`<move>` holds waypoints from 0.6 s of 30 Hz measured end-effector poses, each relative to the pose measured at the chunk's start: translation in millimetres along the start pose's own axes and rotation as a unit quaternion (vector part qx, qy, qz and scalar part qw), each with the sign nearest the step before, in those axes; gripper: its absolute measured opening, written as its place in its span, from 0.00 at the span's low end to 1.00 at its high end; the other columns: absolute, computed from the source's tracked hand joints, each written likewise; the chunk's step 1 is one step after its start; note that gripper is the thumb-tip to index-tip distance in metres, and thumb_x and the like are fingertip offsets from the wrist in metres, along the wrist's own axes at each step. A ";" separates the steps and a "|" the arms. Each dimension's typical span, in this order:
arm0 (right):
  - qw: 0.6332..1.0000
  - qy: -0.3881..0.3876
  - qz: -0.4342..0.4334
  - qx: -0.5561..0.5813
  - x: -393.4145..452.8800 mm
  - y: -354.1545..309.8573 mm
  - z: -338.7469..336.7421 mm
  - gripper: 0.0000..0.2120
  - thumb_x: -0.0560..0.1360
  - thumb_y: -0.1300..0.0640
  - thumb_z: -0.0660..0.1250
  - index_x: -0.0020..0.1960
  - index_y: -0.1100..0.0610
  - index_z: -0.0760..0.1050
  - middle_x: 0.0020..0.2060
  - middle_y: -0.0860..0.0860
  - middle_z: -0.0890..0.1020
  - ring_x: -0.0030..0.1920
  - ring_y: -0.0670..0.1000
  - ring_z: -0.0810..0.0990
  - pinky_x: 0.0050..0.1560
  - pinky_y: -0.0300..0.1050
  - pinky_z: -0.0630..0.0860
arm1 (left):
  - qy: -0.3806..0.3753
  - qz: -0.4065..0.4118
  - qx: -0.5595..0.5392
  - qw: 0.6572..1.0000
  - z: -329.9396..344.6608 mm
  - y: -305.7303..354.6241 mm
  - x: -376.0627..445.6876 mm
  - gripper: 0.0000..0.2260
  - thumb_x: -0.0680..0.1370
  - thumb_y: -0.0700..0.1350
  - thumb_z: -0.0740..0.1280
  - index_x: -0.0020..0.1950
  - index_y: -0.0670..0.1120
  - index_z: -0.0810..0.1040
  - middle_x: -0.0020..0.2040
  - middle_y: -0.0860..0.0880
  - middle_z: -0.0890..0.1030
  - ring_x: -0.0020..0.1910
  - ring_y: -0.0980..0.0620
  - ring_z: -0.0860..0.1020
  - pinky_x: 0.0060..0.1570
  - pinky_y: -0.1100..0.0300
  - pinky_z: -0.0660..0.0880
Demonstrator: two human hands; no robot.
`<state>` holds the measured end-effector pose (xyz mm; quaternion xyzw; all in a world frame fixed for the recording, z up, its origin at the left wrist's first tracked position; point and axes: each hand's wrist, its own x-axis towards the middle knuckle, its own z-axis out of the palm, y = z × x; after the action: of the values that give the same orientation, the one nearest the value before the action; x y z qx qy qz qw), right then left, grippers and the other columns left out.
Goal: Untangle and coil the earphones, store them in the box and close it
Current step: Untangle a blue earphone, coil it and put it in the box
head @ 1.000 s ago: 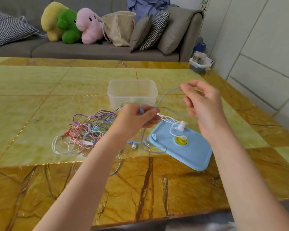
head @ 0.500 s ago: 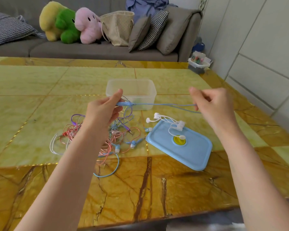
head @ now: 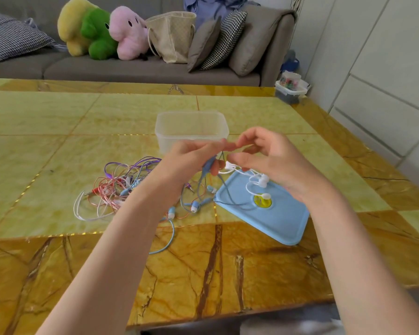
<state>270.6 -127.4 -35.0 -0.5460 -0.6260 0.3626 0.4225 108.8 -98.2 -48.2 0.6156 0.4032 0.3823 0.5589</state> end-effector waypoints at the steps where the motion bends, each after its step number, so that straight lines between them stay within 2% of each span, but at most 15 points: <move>1: 1.000 -0.013 0.013 0.007 1.2 0.4 2.4 0.10 0.70 0.60 0.73 0.47 0.57 0.74 0.40 0.47 0.80 0.35 0.44 0.76 0.37 0.40 0.74 | 0.002 0.002 -0.002 1.000 -0.4 -0.2 0.5 0.14 0.79 0.47 0.62 0.53 0.38 0.81 0.22 0.53 0.71 0.39 0.54 0.77 0.49 0.64 0.72; 3: 0.997 -0.017 0.034 0.066 2.9 -1.0 7.1 0.11 0.71 0.64 0.71 0.47 0.56 0.71 0.39 0.48 0.81 0.29 0.42 0.72 0.30 0.35 0.68 | 0.000 0.015 -0.012 1.000 -1.9 -0.5 0.2 0.14 0.79 0.46 0.62 0.54 0.38 0.81 0.22 0.53 0.72 0.39 0.55 0.78 0.46 0.68 0.72; 6: 0.986 -0.007 0.056 0.160 3.4 -3.4 10.0 0.13 0.71 0.68 0.69 0.47 0.56 0.67 0.37 0.52 0.81 0.25 0.45 0.68 0.24 0.34 0.61 | -0.045 0.046 -0.035 0.997 -2.3 -0.8 -2.9 0.09 0.76 0.45 0.64 0.51 0.49 0.82 0.30 0.51 0.78 0.35 0.57 0.78 0.43 0.69 0.74; 8: 0.982 0.003 0.065 0.176 3.5 -3.6 10.7 0.14 0.71 0.68 0.69 0.45 0.55 0.66 0.37 0.53 0.80 0.27 0.47 0.71 0.23 0.34 0.60 | -0.079 0.051 -0.035 0.995 -1.2 -4.7 -2.7 0.10 0.74 0.45 0.66 0.54 0.50 0.81 0.39 0.50 0.84 0.43 0.55 0.81 0.52 0.64 0.74; 10: 0.982 0.030 0.086 0.164 2.9 -4.3 14.5 0.13 0.72 0.68 0.69 0.44 0.55 0.66 0.41 0.56 0.81 0.28 0.46 0.76 0.21 0.31 0.61 | -0.079 0.043 -0.043 0.995 0.7 -7.9 -1.9 0.10 0.73 0.43 0.67 0.54 0.49 0.81 0.44 0.48 0.85 0.48 0.54 0.82 0.55 0.63 0.73; 12: 0.984 0.063 0.091 0.139 3.3 -4.2 18.2 0.12 0.72 0.69 0.68 0.45 0.56 0.67 0.43 0.60 0.82 0.25 0.42 0.77 0.20 0.29 0.62 | -0.057 0.001 -0.069 0.996 3.6 -8.6 -1.2 0.08 0.74 0.42 0.66 0.49 0.50 0.83 0.41 0.49 0.84 0.45 0.56 0.80 0.48 0.66 0.71; 13: 0.987 0.076 0.082 0.117 4.2 -3.6 19.6 0.12 0.72 0.69 0.68 0.46 0.57 0.67 0.43 0.61 0.82 0.25 0.42 0.77 0.20 0.28 0.64 | -0.045 -0.026 -0.081 0.995 5.1 -8.7 -0.7 0.07 0.75 0.41 0.66 0.47 0.50 0.83 0.40 0.50 0.84 0.44 0.57 0.79 0.46 0.65 0.68; 15: 0.992 0.094 0.055 0.059 6.0 -1.4 20.7 0.11 0.71 0.67 0.69 0.46 0.56 0.69 0.42 0.58 0.83 0.28 0.43 0.79 0.25 0.29 0.69 | -0.027 -0.072 -0.108 0.991 5.9 -9.8 0.9 0.07 0.76 0.41 0.66 0.46 0.50 0.83 0.40 0.51 0.83 0.43 0.58 0.78 0.46 0.61 0.67; 18: 0.994 0.107 0.015 -0.003 7.6 -0.3 18.3 0.11 0.70 0.65 0.71 0.47 0.55 0.71 0.34 0.50 0.82 0.31 0.42 0.80 0.33 0.31 0.73 | -0.022 -0.117 -0.138 0.983 4.8 -8.1 0.9 0.05 0.74 0.45 0.67 0.46 0.52 0.82 0.42 0.54 0.82 0.44 0.60 0.77 0.47 0.61 0.66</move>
<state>253.2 -119.8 -40.6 -0.5924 -0.5699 0.3068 0.4798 113.1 -98.7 -56.6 0.4894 0.4038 0.3527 0.6878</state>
